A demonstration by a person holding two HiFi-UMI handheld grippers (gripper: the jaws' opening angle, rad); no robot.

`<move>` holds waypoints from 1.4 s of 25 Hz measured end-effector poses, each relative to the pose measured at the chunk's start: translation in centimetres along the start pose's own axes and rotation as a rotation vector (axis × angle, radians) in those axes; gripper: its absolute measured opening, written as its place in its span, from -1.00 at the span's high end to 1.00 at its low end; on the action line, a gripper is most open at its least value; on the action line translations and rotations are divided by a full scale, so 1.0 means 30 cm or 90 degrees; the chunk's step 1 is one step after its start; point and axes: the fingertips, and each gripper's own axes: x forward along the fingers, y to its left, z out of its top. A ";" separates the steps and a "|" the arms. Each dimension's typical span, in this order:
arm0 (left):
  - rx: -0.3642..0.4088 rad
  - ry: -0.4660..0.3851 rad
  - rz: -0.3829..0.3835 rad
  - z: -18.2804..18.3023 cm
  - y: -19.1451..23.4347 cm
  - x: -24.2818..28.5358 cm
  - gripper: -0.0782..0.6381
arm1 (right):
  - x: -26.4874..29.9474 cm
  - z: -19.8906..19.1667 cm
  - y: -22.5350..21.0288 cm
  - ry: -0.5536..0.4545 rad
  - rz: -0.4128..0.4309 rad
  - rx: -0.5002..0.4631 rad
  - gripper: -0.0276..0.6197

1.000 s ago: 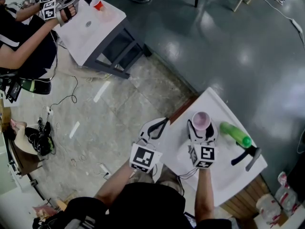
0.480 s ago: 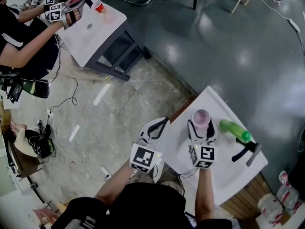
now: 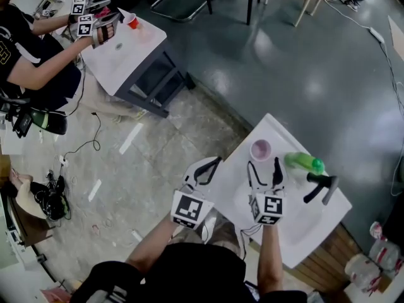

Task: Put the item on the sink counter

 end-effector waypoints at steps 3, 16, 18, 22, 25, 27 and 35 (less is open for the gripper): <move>0.011 -0.016 -0.006 0.051 -0.015 -0.042 0.77 | -0.052 0.045 0.011 -0.019 -0.010 -0.007 -0.21; 0.044 -0.092 -0.034 0.220 -0.102 -0.233 0.77 | -0.331 0.245 0.047 -0.108 -0.067 -0.022 0.00; 0.053 -0.105 -0.042 0.252 -0.113 -0.263 0.77 | -0.378 0.280 0.057 -0.122 -0.078 -0.026 0.05; 0.063 -0.125 -0.059 0.299 -0.151 -0.318 0.77 | -0.483 0.352 0.075 -0.151 -0.107 -0.035 0.16; 0.073 -0.142 -0.078 0.305 -0.187 -0.354 0.77 | -0.549 0.329 0.095 -0.166 -0.118 -0.034 0.22; 0.079 -0.149 -0.090 0.294 -0.216 -0.386 0.77 | -0.597 0.304 0.116 -0.176 -0.123 -0.035 0.25; 0.092 -0.167 -0.133 0.284 -0.287 -0.503 0.77 | -0.768 0.277 0.210 -0.205 -0.162 -0.039 0.46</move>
